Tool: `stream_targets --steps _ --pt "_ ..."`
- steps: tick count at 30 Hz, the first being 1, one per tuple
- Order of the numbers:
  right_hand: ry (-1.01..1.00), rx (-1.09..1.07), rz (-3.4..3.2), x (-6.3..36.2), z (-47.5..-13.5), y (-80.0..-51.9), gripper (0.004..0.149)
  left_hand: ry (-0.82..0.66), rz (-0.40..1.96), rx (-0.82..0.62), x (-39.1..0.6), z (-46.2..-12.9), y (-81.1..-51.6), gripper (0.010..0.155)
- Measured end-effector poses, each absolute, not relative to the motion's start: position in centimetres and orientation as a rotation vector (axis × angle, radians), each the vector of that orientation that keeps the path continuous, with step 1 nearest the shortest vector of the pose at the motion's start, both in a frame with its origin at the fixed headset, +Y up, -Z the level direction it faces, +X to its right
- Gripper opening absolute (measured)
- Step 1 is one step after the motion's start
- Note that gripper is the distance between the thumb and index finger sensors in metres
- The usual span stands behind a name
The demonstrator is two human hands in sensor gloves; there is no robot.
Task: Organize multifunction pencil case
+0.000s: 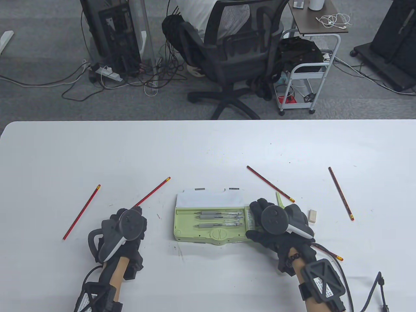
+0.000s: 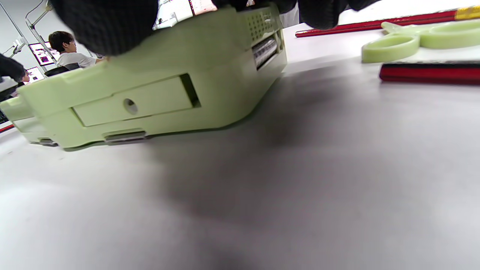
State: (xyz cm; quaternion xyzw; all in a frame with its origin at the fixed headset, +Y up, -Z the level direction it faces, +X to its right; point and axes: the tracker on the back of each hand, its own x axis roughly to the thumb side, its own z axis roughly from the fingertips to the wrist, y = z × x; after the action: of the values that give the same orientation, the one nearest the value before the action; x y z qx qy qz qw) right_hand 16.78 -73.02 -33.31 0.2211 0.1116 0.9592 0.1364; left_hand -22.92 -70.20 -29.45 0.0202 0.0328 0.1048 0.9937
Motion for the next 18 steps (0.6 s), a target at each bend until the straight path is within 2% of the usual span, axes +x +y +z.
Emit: stream_targets --steps 9,18 --pt "0.323 0.641 2.778 16.8 -33.3 -73.0 0.09 -0.079 0.237 0.028 -17.8 -29.8 -69.3 0.046" --pt "0.324 0.643 2.779 16.7 -33.3 -73.0 0.09 -0.151 0.132 0.005 -14.5 -30.3 -70.2 0.046"
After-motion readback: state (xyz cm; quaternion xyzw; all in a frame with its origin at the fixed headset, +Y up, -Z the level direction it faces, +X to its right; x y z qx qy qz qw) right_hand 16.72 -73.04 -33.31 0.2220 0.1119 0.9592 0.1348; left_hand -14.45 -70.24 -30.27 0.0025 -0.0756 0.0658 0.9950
